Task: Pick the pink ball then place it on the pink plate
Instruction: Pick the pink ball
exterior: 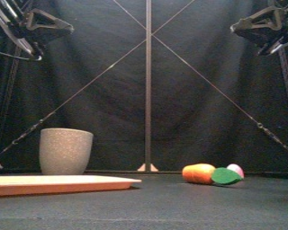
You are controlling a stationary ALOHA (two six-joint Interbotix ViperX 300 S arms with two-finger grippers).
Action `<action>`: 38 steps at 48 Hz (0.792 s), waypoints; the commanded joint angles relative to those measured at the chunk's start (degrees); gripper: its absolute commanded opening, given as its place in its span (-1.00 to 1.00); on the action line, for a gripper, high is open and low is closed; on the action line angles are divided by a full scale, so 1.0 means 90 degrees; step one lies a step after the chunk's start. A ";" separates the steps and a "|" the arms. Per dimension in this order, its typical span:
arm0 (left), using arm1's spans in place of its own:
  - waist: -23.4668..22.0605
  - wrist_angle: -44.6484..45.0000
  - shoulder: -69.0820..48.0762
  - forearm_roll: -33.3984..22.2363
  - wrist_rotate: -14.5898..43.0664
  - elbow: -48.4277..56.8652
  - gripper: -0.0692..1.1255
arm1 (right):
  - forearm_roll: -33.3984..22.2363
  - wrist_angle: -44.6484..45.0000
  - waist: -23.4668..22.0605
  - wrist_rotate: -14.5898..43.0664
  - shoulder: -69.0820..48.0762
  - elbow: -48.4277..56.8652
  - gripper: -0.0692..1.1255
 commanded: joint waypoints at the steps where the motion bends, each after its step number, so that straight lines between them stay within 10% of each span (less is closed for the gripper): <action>1: 0.0176 -0.0342 0.0029 -0.0010 0.0039 -0.0156 -0.94 | 0.0010 0.0000 -0.0469 0.0020 0.0225 -0.0020 -0.68; 22: 0.0674 -0.0566 0.0020 -0.0020 0.0029 -0.0049 -0.91 | 0.0801 0.0137 -0.3242 0.0176 0.1211 0.0068 -0.56; 38: 0.0801 -0.0596 0.0029 -0.0020 0.0039 -0.0020 -0.91 | 0.0938 0.0547 -0.3818 0.0195 0.1895 0.0215 0.85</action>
